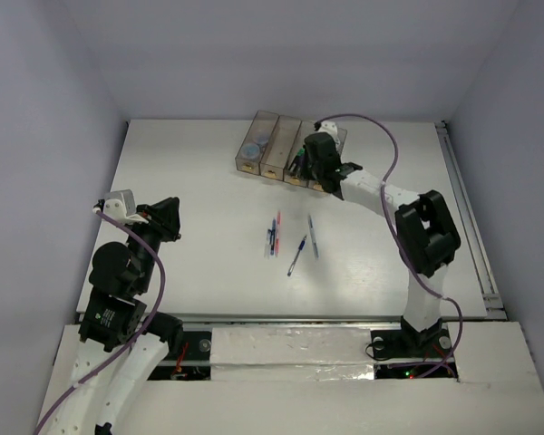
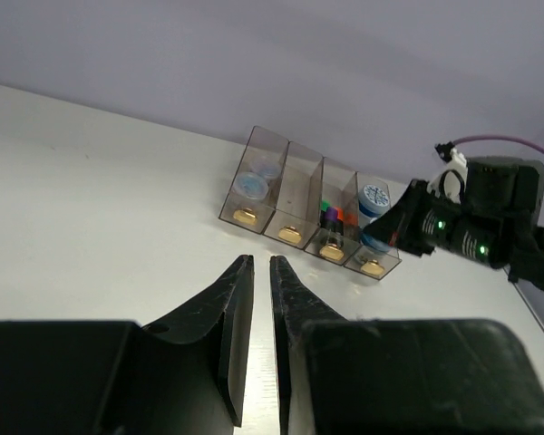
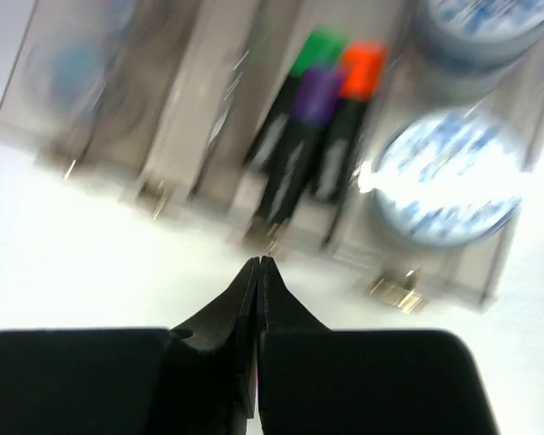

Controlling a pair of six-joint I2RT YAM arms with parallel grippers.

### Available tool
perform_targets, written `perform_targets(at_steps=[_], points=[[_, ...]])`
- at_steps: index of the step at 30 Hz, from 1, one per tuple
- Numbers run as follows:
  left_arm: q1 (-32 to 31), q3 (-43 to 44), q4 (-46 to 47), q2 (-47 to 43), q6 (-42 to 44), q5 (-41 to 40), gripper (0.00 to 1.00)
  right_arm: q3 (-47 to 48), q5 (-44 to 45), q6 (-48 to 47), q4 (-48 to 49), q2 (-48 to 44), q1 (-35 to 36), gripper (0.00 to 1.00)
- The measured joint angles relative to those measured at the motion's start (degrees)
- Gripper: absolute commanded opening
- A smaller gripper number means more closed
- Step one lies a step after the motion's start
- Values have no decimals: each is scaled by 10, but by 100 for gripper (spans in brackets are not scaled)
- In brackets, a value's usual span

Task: Sort the stationery into containers
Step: Pick up the pen from the center of the board.

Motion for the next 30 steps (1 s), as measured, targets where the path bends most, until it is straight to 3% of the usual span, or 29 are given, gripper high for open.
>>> perform_targets(at_steps=[2,4,5,9,13,20,30], points=[[0,0,0,0,0,0,10,-43,-2,-3,7,-26,34,1],[0,0,0,0,0,0,10,-73,-6,-6,7,-40,73,9],[0,0,0,0,0,0,11,-83,-10,-6,7,-42,92,20],[0,0,0,0,0,0,11,-118,-23,-14,1,-41,154,45],[0,0,0,0,0,0,11,-122,-26,-25,-17,-32,160,42],[0,0,0,0,0,0,12,-122,-22,-25,-31,-8,155,27],[0,0,0,0,0,0,12,-121,-21,-23,-38,4,156,26]])
